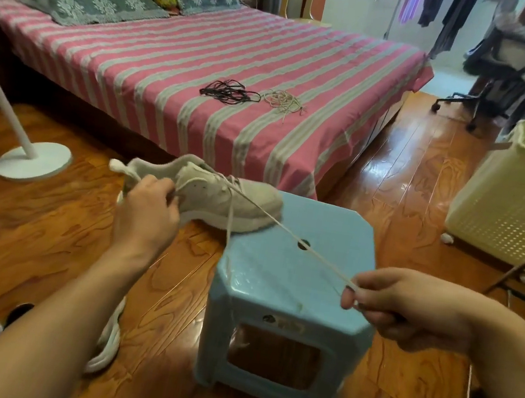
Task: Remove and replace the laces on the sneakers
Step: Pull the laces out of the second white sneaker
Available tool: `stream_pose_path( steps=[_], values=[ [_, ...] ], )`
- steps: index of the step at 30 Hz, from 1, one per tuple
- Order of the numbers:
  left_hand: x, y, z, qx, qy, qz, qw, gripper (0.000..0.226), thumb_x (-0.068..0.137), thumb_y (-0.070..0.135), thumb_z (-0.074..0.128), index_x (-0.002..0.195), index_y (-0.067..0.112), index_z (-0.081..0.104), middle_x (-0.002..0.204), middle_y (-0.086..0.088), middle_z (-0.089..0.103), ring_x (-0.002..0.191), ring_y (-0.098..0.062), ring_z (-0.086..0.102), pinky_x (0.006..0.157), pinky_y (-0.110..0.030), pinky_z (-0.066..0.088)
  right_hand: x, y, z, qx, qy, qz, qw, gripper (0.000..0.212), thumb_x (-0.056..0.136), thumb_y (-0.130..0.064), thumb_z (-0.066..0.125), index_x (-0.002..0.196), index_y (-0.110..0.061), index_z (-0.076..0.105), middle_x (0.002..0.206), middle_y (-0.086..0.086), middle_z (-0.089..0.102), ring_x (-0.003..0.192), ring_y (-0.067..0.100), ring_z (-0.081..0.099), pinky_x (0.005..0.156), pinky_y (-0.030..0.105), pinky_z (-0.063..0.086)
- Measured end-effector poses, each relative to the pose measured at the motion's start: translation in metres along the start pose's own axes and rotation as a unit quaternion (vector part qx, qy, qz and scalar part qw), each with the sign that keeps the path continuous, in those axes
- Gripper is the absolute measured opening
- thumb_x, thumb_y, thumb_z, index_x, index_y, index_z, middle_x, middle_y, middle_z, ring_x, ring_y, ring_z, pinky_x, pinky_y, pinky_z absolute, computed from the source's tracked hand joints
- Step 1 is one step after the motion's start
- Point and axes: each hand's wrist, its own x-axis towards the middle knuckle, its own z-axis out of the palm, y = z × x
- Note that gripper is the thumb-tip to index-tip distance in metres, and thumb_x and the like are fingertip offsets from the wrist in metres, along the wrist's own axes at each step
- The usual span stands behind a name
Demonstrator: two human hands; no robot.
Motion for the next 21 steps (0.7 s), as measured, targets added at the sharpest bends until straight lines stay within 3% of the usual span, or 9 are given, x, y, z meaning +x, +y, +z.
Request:
stream_pose_path(
  steps=[2, 5, 6, 8, 10, 11, 13, 15, 21],
  values=[
    [0.001, -0.003, -0.003, -0.005, 0.001, 0.009, 1.0, 0.008, 0.097, 0.015, 0.061, 0.092, 0.011, 0.064, 0.089, -0.001, 0.051, 0.081, -0.026, 0.052, 0.068, -0.041, 0.043, -0.006, 0.001, -0.001, 0.017, -0.052, -0.032, 0.998, 0.029, 0.105, -0.026, 0.046, 0.114, -0.012, 0.069, 0.068, 0.005, 0.048, 0.048, 0.014, 0.038, 0.044, 0.024, 0.038],
    [-0.005, 0.004, -0.004, -0.062, -0.018, 0.075, 0.995, 0.003, 0.095, 0.012, 0.066, 0.092, 0.013, 0.065, 0.091, 0.002, 0.054, 0.082, -0.024, 0.055, 0.066, -0.039, 0.045, 0.003, -0.008, 0.017, -0.187, -0.041, -0.101, 0.976, 0.032, 0.103, -0.038, 0.048, 0.111, -0.024, 0.075, 0.094, -0.003, 0.074, 0.084, 0.014, 0.069, 0.081, 0.028, 0.054],
    [-0.008, 0.01, -0.005, -0.084, -0.025, 0.095, 0.992, 0.005, 0.093, 0.01, 0.069, 0.092, 0.013, 0.065, 0.092, 0.002, 0.055, 0.082, -0.023, 0.055, 0.066, -0.037, 0.046, 0.011, -0.012, 0.024, -0.238, 0.019, -0.129, 0.963, 0.031, 0.102, -0.04, 0.05, 0.108, -0.025, 0.077, 0.098, -0.007, 0.075, 0.092, 0.008, 0.069, 0.089, 0.026, 0.052],
    [-0.016, 0.022, -0.006, -0.121, -0.034, 0.138, 0.982, 0.008, 0.09, 0.005, 0.073, 0.092, 0.011, 0.068, 0.093, 0.001, 0.058, 0.08, -0.018, 0.055, 0.066, -0.032, 0.047, 0.027, -0.021, 0.031, -0.205, 0.211, -0.222, 0.93, 0.024, 0.1, -0.035, 0.058, 0.097, -0.023, 0.078, 0.087, -0.005, 0.075, 0.082, 0.005, 0.068, 0.078, 0.019, 0.051],
    [-0.027, 0.037, -0.009, -0.143, -0.036, 0.185, 0.972, 0.004, 0.091, 0.007, 0.073, 0.092, 0.01, 0.07, 0.094, 0.002, 0.059, 0.078, -0.013, 0.054, 0.064, -0.024, 0.046, 0.037, -0.03, 0.031, -0.122, 0.401, -0.321, 0.849, 0.015, 0.097, -0.024, 0.063, 0.092, -0.022, 0.077, 0.077, -0.008, 0.07, 0.072, 0.002, 0.063, 0.065, 0.012, 0.046],
    [-0.034, 0.044, -0.01, -0.149, -0.035, 0.207, 0.966, 0.003, 0.093, 0.012, 0.07, 0.092, 0.01, 0.07, 0.095, 0.003, 0.059, 0.077, -0.011, 0.054, 0.062, -0.02, 0.044, 0.04, -0.035, 0.031, -0.135, 0.452, -0.346, 0.811, 0.011, 0.095, -0.021, 0.066, 0.094, -0.023, 0.076, 0.079, -0.013, 0.069, 0.074, -0.001, 0.062, 0.066, 0.01, 0.044],
    [-0.044, 0.057, -0.013, -0.151, -0.029, 0.227, 0.962, 0.02, 0.097, 0.026, 0.06, 0.092, 0.009, 0.07, 0.095, 0.003, 0.059, 0.073, -0.012, 0.055, 0.058, -0.02, 0.045, 0.048, -0.038, 0.034, -0.216, 0.473, -0.345, 0.781, 0.008, 0.091, -0.024, 0.072, 0.097, -0.025, 0.077, 0.085, -0.017, 0.066, 0.081, -0.002, 0.059, 0.069, 0.012, 0.042],
    [-0.047, 0.064, -0.017, -0.142, -0.018, 0.243, 0.959, 0.026, 0.097, 0.03, 0.056, 0.092, 0.008, 0.07, 0.094, 0.001, 0.06, 0.067, -0.015, 0.055, 0.052, -0.022, 0.044, 0.053, -0.038, 0.038, -0.25, 0.459, -0.313, 0.793, 0.012, 0.088, -0.029, 0.075, 0.1, -0.025, 0.077, 0.086, -0.015, 0.066, 0.079, 0.001, 0.059, 0.074, 0.018, 0.047],
    [-0.053, 0.069, -0.015, -0.069, 0.003, 0.285, 0.956, 0.007, 0.093, 0.007, 0.072, 0.09, 0.006, 0.066, 0.089, -0.006, 0.058, 0.054, -0.024, 0.051, 0.04, -0.035, 0.048, 0.05, -0.042, 0.05, -0.278, 0.485, -0.283, 0.779, 0.01, 0.092, -0.026, 0.071, 0.099, -0.022, 0.076, 0.09, -0.008, 0.068, 0.083, 0.01, 0.062, 0.081, 0.036, 0.055]
  ],
)
